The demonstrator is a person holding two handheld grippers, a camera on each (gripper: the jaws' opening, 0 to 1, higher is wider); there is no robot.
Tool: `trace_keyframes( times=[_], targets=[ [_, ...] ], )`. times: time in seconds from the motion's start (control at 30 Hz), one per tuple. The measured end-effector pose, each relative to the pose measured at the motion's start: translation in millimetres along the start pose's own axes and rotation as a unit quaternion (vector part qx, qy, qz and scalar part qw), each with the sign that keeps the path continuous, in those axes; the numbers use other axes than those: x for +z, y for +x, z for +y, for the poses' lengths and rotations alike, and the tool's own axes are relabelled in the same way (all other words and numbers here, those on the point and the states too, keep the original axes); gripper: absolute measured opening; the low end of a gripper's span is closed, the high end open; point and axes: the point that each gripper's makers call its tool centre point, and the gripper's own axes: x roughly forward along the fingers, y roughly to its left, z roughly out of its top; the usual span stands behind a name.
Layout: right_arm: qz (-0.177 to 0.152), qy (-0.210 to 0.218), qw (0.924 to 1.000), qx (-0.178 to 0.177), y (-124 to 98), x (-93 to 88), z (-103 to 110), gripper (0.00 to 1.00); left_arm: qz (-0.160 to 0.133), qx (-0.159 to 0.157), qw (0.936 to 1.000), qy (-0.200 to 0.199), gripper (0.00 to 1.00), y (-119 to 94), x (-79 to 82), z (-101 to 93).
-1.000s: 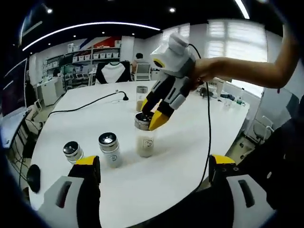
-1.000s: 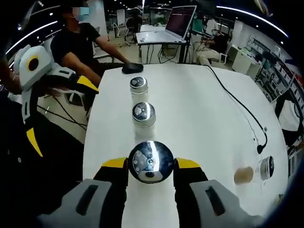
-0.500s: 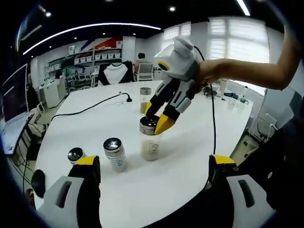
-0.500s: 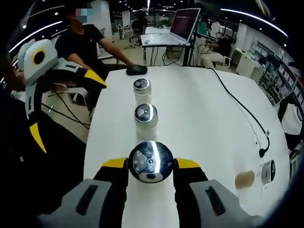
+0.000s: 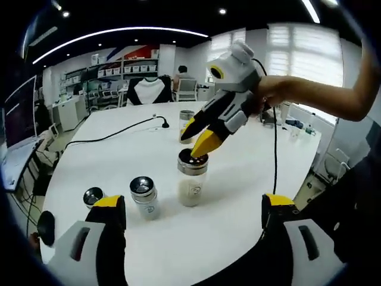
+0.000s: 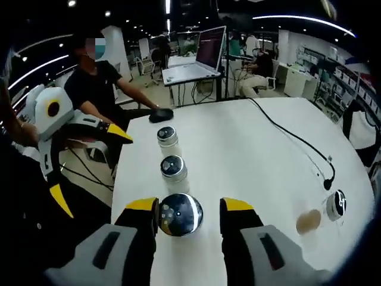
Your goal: Rotate the seasoning bottle until the label or dispensing opening points toward the visible target arrow and the bottle remains upright within the marked orientation range
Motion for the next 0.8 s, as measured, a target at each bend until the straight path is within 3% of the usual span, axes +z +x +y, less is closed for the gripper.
trace_keyframes(
  times=[0.2,0.37,0.53,0.8],
  targets=[
    [-0.035,0.023,0.9975,-0.056,-16,9.6,-43,0.41,-0.006,0.002,1.0000,0.003,1.00,2,5.1,0.6],
    [-0.042,0.039,0.9930,-0.103,-33,9.7,-83,0.41,-0.005,0.009,0.9999,0.002,1.00,1,7.0,1.7],
    [-0.053,0.092,0.9816,-0.159,-45,-1.0,-133,0.40,-0.001,0.016,0.9999,0.004,1.00,2,7.2,2.3],
    [-0.059,0.097,0.9613,-0.251,-66,-11.2,-186,0.40,-0.003,0.029,0.9996,-0.001,1.00,3,11.9,3.6]
  ],
)
